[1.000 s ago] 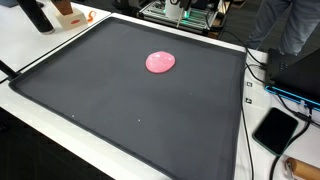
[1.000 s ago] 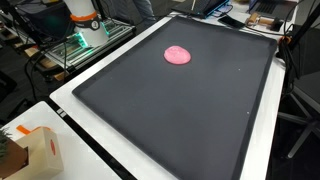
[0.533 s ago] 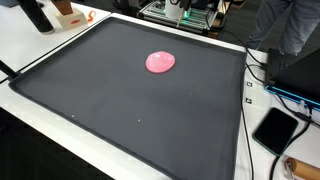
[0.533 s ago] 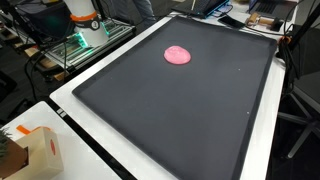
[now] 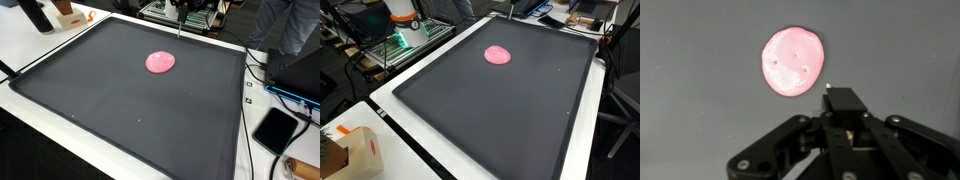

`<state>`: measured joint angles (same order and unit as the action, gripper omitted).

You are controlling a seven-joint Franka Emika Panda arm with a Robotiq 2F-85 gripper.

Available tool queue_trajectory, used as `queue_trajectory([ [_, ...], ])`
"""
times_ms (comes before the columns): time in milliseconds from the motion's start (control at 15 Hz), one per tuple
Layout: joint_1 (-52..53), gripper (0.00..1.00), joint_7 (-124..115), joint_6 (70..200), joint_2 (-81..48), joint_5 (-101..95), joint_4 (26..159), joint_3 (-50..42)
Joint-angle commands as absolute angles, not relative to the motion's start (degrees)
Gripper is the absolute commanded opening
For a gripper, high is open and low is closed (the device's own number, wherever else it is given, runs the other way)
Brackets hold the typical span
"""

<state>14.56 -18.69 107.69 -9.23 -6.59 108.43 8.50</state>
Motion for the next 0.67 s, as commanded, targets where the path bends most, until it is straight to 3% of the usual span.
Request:
queue_trajectory([
  [0, 13.18, 0.03, -13.15, 108.91, -7.71, -6.16, 113.60, 8.98],
  [600, 13.15, 0.03, -8.47, 115.19, -7.93, -8.80, 120.70, 9.22],
])
